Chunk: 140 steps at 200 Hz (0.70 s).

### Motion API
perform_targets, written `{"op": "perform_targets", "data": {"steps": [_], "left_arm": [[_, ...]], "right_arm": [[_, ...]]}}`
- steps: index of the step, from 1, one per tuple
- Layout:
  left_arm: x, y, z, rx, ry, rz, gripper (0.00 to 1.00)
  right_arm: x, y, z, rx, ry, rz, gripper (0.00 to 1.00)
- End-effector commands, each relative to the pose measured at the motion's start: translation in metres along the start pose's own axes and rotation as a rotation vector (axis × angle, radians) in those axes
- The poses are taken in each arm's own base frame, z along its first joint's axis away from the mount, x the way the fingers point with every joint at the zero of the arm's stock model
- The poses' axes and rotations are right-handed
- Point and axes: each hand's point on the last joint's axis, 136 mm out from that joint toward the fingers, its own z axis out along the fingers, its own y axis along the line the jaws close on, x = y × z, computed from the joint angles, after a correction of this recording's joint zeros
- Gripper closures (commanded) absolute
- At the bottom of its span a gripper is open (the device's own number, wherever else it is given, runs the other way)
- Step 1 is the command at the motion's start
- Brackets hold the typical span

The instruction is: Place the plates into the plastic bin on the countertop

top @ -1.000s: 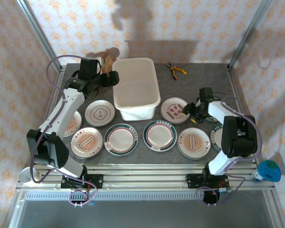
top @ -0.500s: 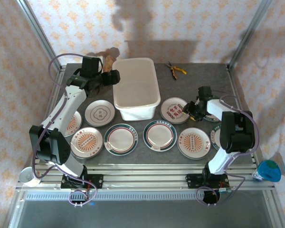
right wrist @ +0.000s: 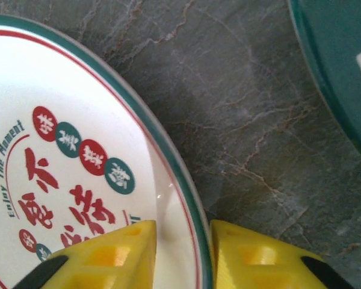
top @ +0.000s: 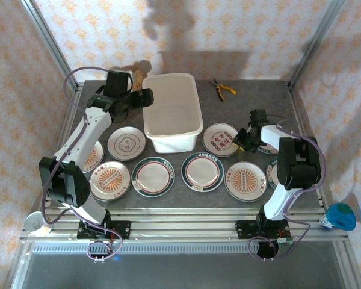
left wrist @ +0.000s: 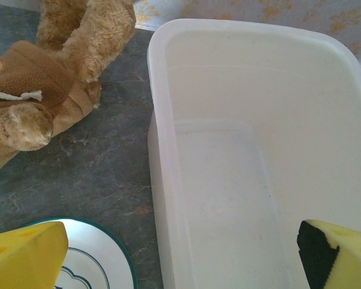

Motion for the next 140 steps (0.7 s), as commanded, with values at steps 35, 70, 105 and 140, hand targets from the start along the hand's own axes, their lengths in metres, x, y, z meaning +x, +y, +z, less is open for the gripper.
{"op": "perform_targets", "data": {"steps": [35,70,105,140], "left_arm": [[-0.012,-0.004,-0.003,-0.017,-0.016,-0.026,0.01],[-0.016,-0.005,-0.008,-0.020,-0.019,-0.039,0.01],[-0.019,-0.004,-0.016,-0.028,-0.027,-0.050,0.01],[-0.017,-0.001,-0.028,-0.044,-0.027,-0.072,0.01]], "right_arm": [[-0.009,-0.005,-0.004,0.046,-0.038,-0.041,0.82],[-0.012,-0.005,-0.010,0.044,-0.076,-0.039,0.90],[-0.019,0.001,-0.015,0.013,-0.123,-0.019,0.95],[-0.025,0.009,-0.033,-0.012,-0.188,-0.016,1.00]]}}
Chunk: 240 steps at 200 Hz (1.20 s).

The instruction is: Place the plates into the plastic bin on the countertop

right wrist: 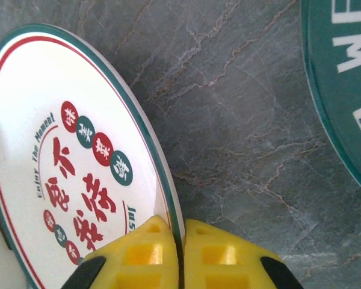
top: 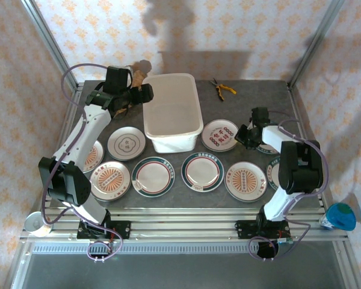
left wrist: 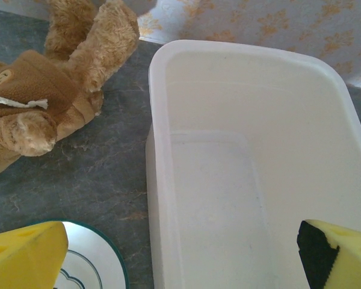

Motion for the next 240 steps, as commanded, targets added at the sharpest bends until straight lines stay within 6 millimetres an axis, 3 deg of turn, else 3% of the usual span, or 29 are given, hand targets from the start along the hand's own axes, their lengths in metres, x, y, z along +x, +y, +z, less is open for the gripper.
{"op": "perform_targets", "data": {"steps": [1,79,127,156,188,204,240], "left_arm": [[-0.005,0.003,-0.019,-0.033,-0.015,-0.027,0.01],[0.021,0.015,-0.030,-0.062,0.074,-0.109,0.01],[0.037,0.033,-0.024,-0.034,0.118,-0.202,0.01],[0.039,0.059,-0.021,-0.054,0.110,-0.247,0.01],[0.047,0.076,-0.013,-0.075,0.178,-0.223,0.02],[0.055,0.089,-0.007,-0.119,0.229,-0.196,0.04],[0.069,0.090,0.008,-0.099,0.332,-0.111,0.09]], "right_arm": [[-0.011,-0.003,-0.016,0.030,-0.091,0.013,1.00],[-0.034,0.024,-0.083,-0.056,-0.291,0.023,1.00],[-0.053,0.049,-0.146,-0.113,-0.428,0.045,1.00],[-0.069,0.059,-0.186,-0.117,-0.521,0.112,1.00],[-0.089,0.101,-0.217,-0.168,-0.590,0.134,1.00],[-0.093,0.130,-0.218,-0.165,-0.587,0.096,1.00],[-0.096,0.190,-0.223,-0.218,-0.620,0.092,1.00]]}}
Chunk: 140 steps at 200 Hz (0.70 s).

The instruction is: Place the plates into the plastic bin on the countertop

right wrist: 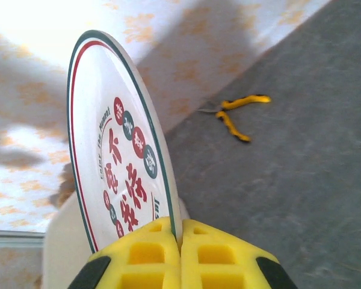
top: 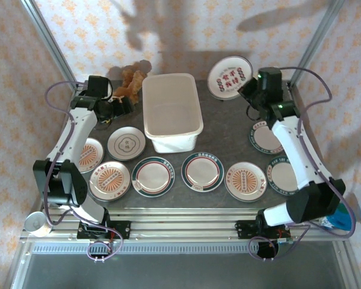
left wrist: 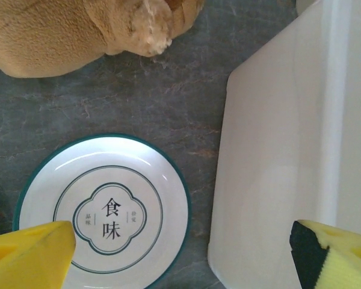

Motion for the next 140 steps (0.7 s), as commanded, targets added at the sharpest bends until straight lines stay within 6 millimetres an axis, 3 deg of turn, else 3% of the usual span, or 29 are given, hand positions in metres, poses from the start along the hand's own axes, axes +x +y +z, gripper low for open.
{"op": "perform_targets", "data": {"steps": [1,41,97,140], "left_arm": [[0.012,0.003,0.009,-0.005,0.098,0.090,0.09],[0.027,0.006,0.025,0.005,0.167,0.155,0.11],[0.055,-0.003,0.043,0.048,0.258,0.196,0.13],[0.071,-0.018,0.049,0.054,0.309,0.264,0.13]], "right_arm": [[-0.003,0.023,0.002,0.021,-0.052,0.039,1.00],[0.027,0.078,0.012,-0.025,-0.021,0.032,1.00],[0.082,0.125,0.026,-0.050,0.036,0.048,1.00],[0.111,0.130,0.041,-0.027,0.058,0.086,1.00]]}}
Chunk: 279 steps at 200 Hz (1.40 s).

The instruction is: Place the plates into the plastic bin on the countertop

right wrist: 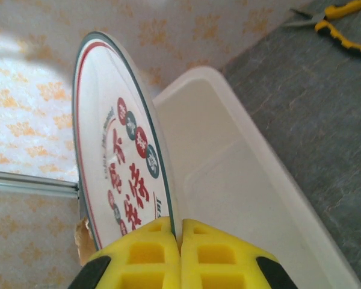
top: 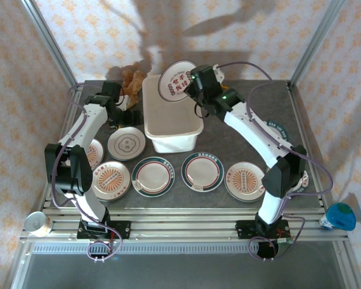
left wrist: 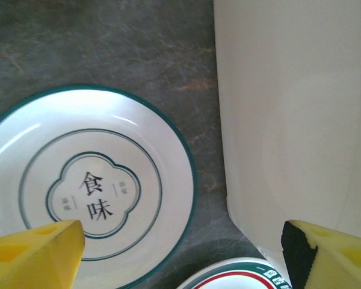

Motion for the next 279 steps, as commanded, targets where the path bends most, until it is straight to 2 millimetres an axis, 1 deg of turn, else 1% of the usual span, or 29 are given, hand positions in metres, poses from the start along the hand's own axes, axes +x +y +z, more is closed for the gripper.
{"op": "perform_targets", "data": {"steps": [1,38,53,74,89,115,139,156,177,210,229,252,279], "left_arm": [[0.015,-0.009,0.008,0.012,0.069,0.041,0.13],[0.026,-0.029,0.009,0.025,0.098,0.106,0.12],[0.028,-0.037,0.010,0.038,0.101,0.111,0.12],[0.031,-0.045,0.012,0.047,0.105,0.118,0.12],[0.032,-0.048,0.012,0.053,0.105,0.118,0.12],[0.031,-0.058,0.012,0.083,0.094,0.115,0.12],[0.026,-0.068,0.014,0.124,0.078,0.095,0.12],[0.022,-0.073,0.011,0.150,0.061,0.083,0.12],[0.018,-0.068,0.004,0.111,0.028,0.091,0.11],[0.002,-0.041,-0.021,-0.039,-0.113,0.079,0.11],[-0.008,-0.033,-0.038,-0.059,-0.190,0.047,0.11],[-0.017,-0.022,-0.055,-0.069,-0.253,0.006,0.12],[-0.023,-0.014,-0.067,-0.067,-0.294,-0.019,0.12]], "right_arm": [[-0.016,0.011,0.000,-0.011,-0.073,0.091,1.00],[0.002,-0.002,0.013,0.061,-0.016,0.142,1.00],[0.005,-0.006,0.015,0.078,-0.015,0.160,1.00],[0.004,-0.015,0.014,0.110,-0.036,0.174,1.00],[0.004,-0.018,0.014,0.123,-0.044,0.184,1.00],[0.010,-0.029,0.021,0.166,-0.047,0.206,1.00],[0.014,-0.035,0.026,0.200,-0.041,0.219,1.00],[0.017,-0.039,0.029,0.217,-0.044,0.234,1.00],[0.020,-0.044,0.032,0.232,-0.047,0.260,1.00],[0.029,-0.045,0.040,0.241,-0.036,0.283,1.00],[0.034,-0.044,0.045,0.249,-0.027,0.285,1.00],[0.041,-0.049,0.052,0.283,-0.025,0.298,1.00],[0.048,-0.048,0.059,0.295,-0.021,0.310,1.00]]}}
